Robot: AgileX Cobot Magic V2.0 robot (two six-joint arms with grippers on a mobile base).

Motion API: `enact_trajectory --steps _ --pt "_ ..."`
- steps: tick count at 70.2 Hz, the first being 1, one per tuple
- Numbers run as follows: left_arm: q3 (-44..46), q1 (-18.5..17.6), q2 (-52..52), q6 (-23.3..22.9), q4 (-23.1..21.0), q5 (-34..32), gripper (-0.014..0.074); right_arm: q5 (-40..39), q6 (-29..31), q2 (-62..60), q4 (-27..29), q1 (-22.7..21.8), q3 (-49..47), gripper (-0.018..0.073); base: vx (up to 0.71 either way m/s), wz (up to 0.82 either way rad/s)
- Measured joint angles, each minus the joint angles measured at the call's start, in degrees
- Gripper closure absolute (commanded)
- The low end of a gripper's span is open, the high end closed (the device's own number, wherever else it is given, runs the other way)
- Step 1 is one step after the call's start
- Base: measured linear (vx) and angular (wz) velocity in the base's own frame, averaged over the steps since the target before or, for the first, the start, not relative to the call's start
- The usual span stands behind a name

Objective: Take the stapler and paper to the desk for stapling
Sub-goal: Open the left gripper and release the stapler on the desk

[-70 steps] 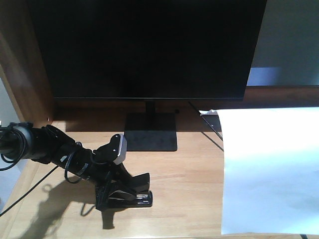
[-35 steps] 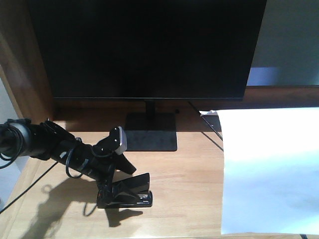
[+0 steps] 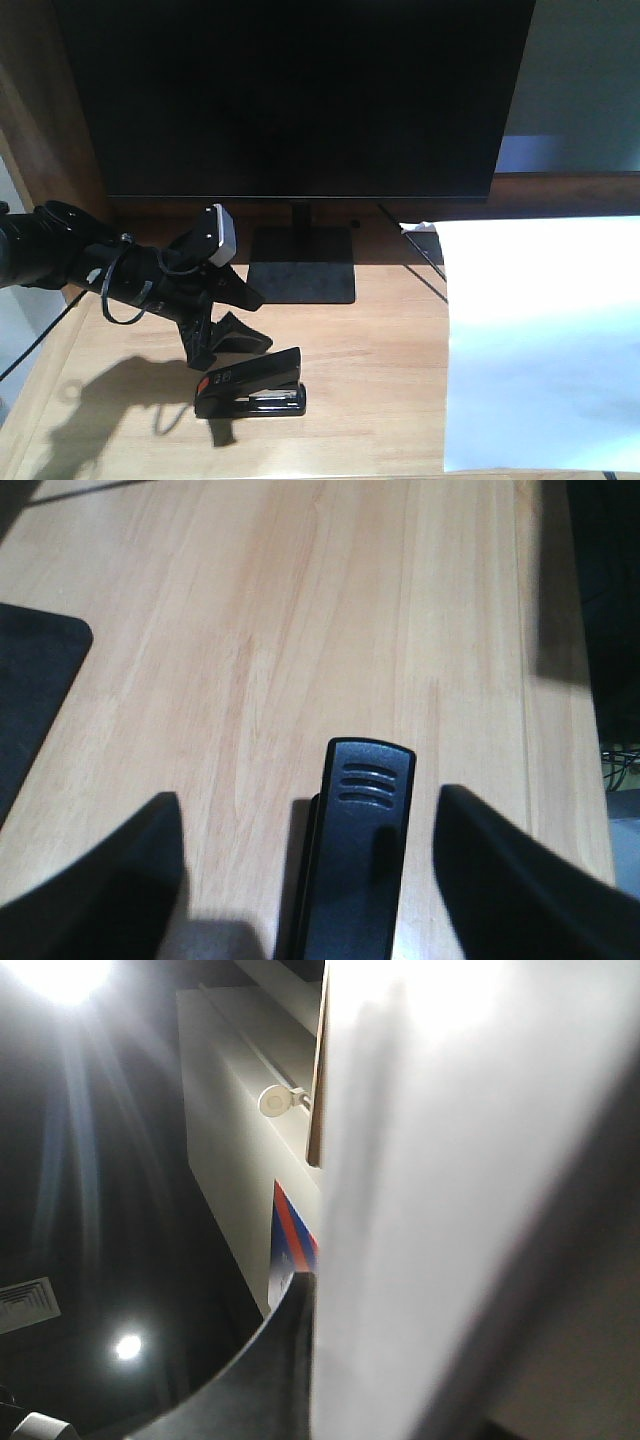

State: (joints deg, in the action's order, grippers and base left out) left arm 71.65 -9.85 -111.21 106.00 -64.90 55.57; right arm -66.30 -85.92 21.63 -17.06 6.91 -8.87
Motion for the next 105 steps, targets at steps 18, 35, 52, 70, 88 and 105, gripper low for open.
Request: enact_trajectory --steps 18,35,52,70,88,105 --pt "0.0 0.0 0.53 -0.07 0.0 1.79 0.0462 0.0 0.0 0.0 0.0 0.0 0.0 0.0565 0.0 0.0" --pt "0.0 -0.17 0.41 -0.07 0.0 2.56 0.0605 0.0 0.0 0.0 0.0 0.0 0.0 0.0565 0.0 0.0" --pt "0.0 -1.85 -1.33 -0.07 0.05 2.42 0.0604 0.0 0.0 0.0 0.0 0.0 0.0 0.0565 0.0 0.0" --pt "0.0 -2.62 -3.92 -0.07 1.43 1.62 0.0603 0.0 0.0 0.0 0.0 0.0 0.0 0.0565 0.0 0.0" --pt "0.0 -2.62 -4.84 -0.07 4.58 2.28 0.0603 0.0 0.0 0.0 0.0 0.0 0.0 0.0565 0.0 0.0" --pt "0.0 -2.62 -4.84 -0.07 4.86 2.97 0.0603 -0.14 0.0 0.0 0.0 0.0 0.0 0.0565 0.0 0.0"
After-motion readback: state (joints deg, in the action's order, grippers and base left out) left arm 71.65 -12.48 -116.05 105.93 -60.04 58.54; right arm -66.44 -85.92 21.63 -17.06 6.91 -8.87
